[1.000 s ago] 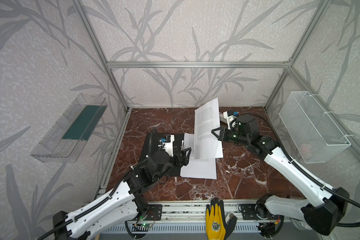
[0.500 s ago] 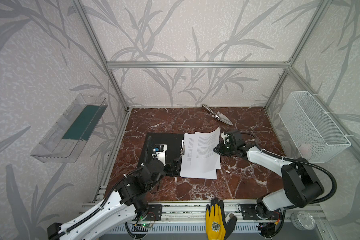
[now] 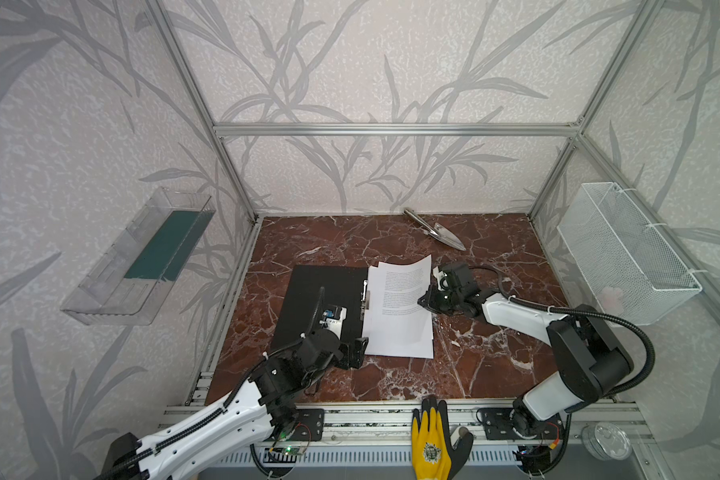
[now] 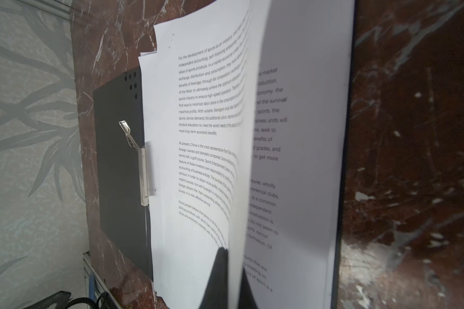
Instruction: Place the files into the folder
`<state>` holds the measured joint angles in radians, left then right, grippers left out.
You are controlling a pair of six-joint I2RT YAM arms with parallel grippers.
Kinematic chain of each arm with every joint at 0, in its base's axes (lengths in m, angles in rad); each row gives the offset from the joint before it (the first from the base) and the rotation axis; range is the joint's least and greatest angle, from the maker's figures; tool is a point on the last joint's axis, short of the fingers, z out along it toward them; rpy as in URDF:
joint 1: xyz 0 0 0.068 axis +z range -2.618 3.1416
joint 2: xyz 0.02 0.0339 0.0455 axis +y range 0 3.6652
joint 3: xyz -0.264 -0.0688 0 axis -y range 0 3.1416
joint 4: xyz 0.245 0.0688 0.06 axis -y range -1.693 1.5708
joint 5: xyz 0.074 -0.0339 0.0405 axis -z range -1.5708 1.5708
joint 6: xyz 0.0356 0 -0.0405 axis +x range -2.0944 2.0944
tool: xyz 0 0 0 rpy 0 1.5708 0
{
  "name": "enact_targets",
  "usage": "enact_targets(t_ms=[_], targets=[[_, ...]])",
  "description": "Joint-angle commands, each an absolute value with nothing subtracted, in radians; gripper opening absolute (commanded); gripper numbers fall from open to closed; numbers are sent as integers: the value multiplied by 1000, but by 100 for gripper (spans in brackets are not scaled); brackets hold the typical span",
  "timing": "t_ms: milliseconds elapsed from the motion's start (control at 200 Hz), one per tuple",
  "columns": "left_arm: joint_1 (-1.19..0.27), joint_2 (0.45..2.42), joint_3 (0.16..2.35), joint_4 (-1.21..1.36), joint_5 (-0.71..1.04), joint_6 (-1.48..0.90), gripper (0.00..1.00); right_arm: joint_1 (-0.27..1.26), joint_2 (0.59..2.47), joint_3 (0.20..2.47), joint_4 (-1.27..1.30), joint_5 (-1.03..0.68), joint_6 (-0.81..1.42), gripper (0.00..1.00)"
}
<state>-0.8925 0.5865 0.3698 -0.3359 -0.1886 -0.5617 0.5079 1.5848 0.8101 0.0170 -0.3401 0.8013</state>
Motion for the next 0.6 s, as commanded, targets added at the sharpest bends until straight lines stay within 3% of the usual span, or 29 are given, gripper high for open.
enact_targets(t_ms=[0, 255, 595], targets=[[-890, 513, 364, -335, -248, -542, 99, 523, 1588, 798, 41, -324, 813, 0], [-890, 362, 333, -358, -284, -552, 99, 544, 1592, 792, 40, -316, 815, 0], [-890, 384, 337, -360, -281, -557, 99, 563, 1591, 778, 55, -316, 830, 0]])
